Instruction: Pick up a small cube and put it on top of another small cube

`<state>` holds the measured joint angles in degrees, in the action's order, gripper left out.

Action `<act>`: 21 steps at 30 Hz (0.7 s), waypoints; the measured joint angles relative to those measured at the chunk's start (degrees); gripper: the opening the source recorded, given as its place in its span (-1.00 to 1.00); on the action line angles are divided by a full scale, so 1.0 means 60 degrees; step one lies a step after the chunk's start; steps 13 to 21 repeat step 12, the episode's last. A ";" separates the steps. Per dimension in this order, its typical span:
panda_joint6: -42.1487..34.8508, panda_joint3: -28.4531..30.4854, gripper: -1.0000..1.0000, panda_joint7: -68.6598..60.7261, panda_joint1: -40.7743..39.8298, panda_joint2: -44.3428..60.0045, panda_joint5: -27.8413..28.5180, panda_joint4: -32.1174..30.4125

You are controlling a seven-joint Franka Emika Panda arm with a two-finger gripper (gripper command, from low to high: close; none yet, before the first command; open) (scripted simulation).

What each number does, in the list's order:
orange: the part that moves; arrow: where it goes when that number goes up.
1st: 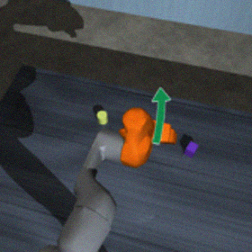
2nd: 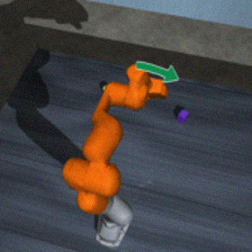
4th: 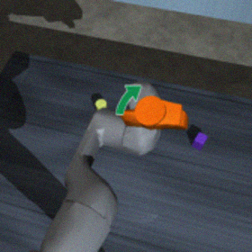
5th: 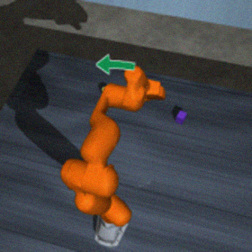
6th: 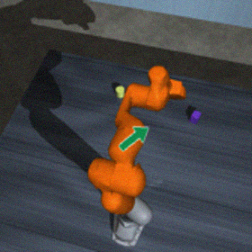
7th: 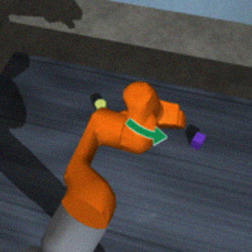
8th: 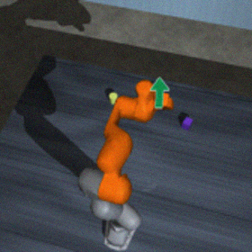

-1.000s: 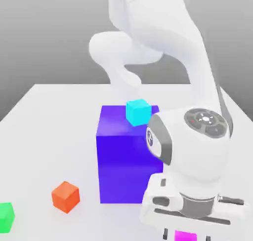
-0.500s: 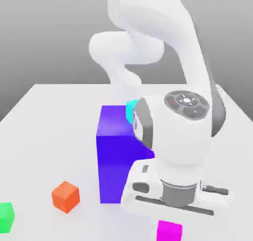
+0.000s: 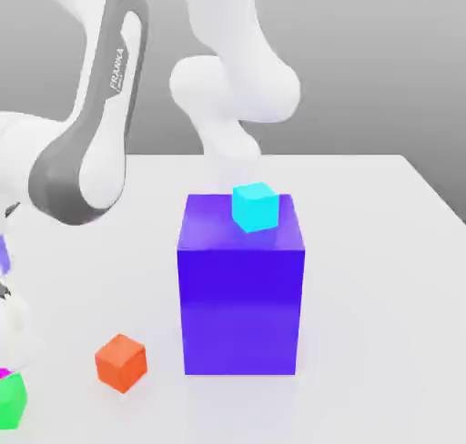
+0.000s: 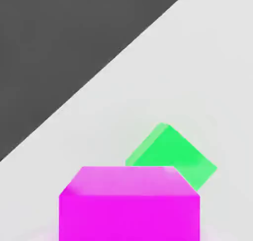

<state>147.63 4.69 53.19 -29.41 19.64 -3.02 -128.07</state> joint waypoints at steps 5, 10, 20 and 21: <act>0.0563 -0.0046 1.00 -0.0101 -0.0091 0.0600 -0.0114 0.0037; 0.0403 -0.0023 1.00 -0.0083 -0.0089 0.0425 -0.0078 0.0026; -0.0158 0.0031 1.00 -0.0007 -0.0056 -0.0171 0.0028 -0.0009; -0.0158 0.0031 1.00 -0.0007 -0.0056 -0.0171 0.0028 -0.0009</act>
